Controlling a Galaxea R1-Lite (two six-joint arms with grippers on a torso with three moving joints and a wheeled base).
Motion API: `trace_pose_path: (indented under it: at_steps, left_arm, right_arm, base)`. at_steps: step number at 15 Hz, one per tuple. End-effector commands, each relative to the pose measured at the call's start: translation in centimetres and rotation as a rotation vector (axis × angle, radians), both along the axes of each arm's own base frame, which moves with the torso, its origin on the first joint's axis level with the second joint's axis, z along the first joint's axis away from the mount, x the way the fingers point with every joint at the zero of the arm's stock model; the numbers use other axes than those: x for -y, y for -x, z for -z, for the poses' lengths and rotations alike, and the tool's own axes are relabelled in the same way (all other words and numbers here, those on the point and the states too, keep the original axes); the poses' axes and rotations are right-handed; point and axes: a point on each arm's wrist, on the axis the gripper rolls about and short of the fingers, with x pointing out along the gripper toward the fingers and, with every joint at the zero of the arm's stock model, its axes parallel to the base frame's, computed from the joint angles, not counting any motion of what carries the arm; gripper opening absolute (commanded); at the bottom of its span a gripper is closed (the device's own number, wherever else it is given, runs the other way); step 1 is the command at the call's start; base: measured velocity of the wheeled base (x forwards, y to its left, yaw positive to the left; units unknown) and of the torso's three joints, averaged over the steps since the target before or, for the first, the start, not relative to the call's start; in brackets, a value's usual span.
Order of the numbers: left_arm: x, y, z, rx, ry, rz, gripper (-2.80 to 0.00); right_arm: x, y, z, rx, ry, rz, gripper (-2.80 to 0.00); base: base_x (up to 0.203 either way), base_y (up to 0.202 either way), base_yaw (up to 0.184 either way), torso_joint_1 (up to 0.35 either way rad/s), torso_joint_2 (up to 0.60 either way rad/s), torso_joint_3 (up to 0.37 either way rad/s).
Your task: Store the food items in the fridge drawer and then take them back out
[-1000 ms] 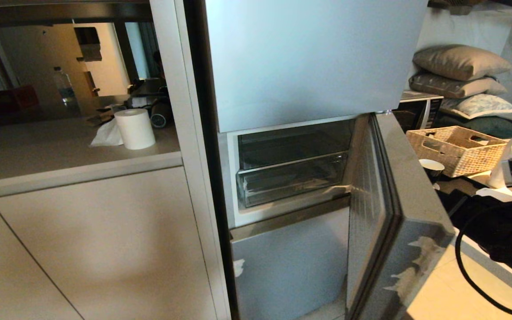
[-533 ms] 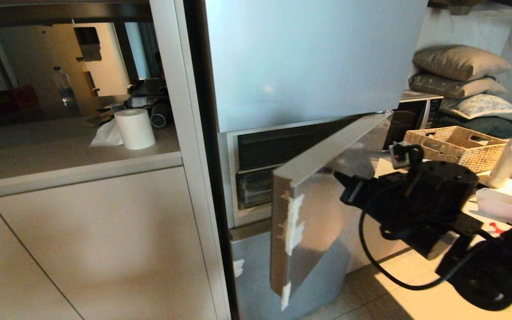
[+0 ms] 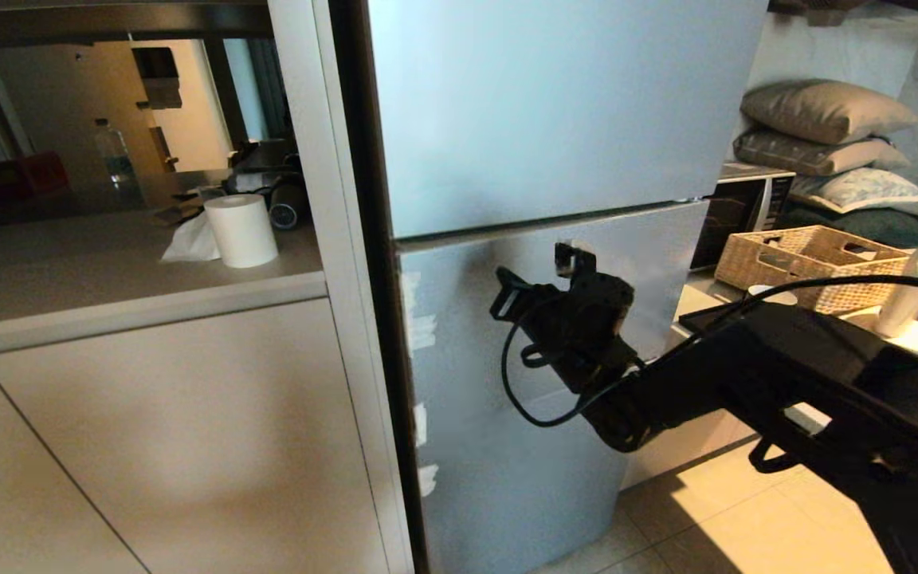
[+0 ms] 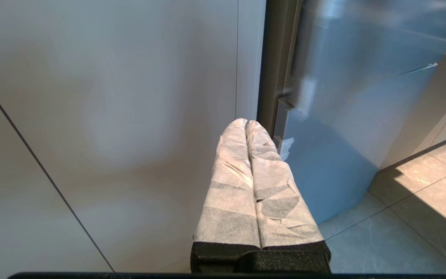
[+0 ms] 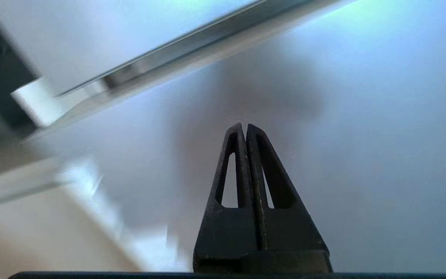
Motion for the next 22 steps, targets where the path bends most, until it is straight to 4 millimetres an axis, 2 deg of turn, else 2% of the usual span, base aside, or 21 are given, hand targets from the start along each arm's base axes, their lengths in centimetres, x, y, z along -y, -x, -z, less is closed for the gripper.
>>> trace_pose_path:
  at_steps: [1, 2, 4, 6, 8, 10, 11, 13, 15, 17, 20, 22]
  left_arm:
    - [0.0, 0.0, 0.0, -0.002, 0.000, -0.001, -2.80]
    - [0.0, 0.0, 0.0, -0.002, 0.000, -0.001, -2.80]
    - [0.0, 0.0, 0.0, -0.002, 0.000, -0.001, -2.80]
    - [0.0, 0.0, 0.0, -0.001, 0.000, -0.001, -2.80]
    - [0.0, 0.0, 0.0, -0.002, 0.000, -0.001, -2.80]
    - [0.0, 0.0, 0.0, -0.002, 0.000, -0.001, -2.80]
    - [0.0, 0.0, 0.0, -0.002, 0.000, -0.001, -2.80]
    - [0.0, 0.0, 0.0, 0.000, 0.000, -0.001, -2.80]
    - [0.0, 0.0, 0.0, 0.000, 0.000, -0.001, -2.80]
    - [0.0, 0.0, 0.0, 0.000, 0.000, -0.001, -2.80]
    - [0.0, 0.0, 0.0, -0.001, 0.000, -0.001, -2.80]
    - [0.0, 0.0, 0.0, 0.000, 0.000, -0.001, -2.80]
  right_arm:
    - [-1.0, -0.7, 1.8, -0.002, -0.006, 0.005, -2.80]
    - [-0.7, 0.2, 0.7, -0.002, -0.009, 0.004, -2.80]
    - [1.2, 4.3, -2.4, -0.024, 0.005, -0.005, -2.80]
    - [4.9, 10.4, -8.1, 0.026, -0.026, -0.012, -2.80]
    - [9.6, 17.3, -12.2, 0.085, -0.052, 0.001, -2.80]
    - [14.4, 23.6, -12.9, 0.112, -0.034, 0.057, -2.80]
    - [16.8, 26.4, -12.1, 0.109, -0.004, 0.106, -2.80]
    - [21.3, 30.7, -10.3, 0.095, 0.068, 0.255, -2.80]
    - [24.7, 34.5, -7.9, 0.055, 0.155, 0.426, -2.80]
    - [25.9, 38.2, -4.7, 0.000, 0.247, 0.508, -2.80]
    - [26.0, 41.4, 0.2, -0.088, 0.391, 0.510, -2.80]
    - [26.0, 43.1, 2.4, -0.078, 0.421, 0.506, -2.80]
  base:
    - [0.000, 0.000, 0.000, 0.000, 0.00, 0.000]
    - [0.000, 0.000, 0.000, 0.000, 0.00, 0.000]
    - [0.000, 0.000, 0.000, 0.000, 0.00, 0.000]
    - [0.000, 0.000, 0.000, 0.000, 0.00, 0.000]
    - [0.000, 0.000, 0.000, 0.000, 0.00, 0.000]
    - [0.000, 0.000, 0.000, 0.000, 0.00, 0.000]
    - [0.000, 0.000, 0.000, 0.000, 0.00, 0.000]
    - [0.000, 0.000, 0.000, 0.000, 0.00, 0.000]
    - [0.000, 0.000, 0.000, 0.000, 0.00, 0.000]
    - [0.000, 0.000, 0.000, 0.000, 0.00, 0.000]
    - [0.000, 0.000, 0.000, 0.000, 0.00, 0.000]
    - [0.000, 0.000, 0.000, 0.000, 0.00, 0.000]
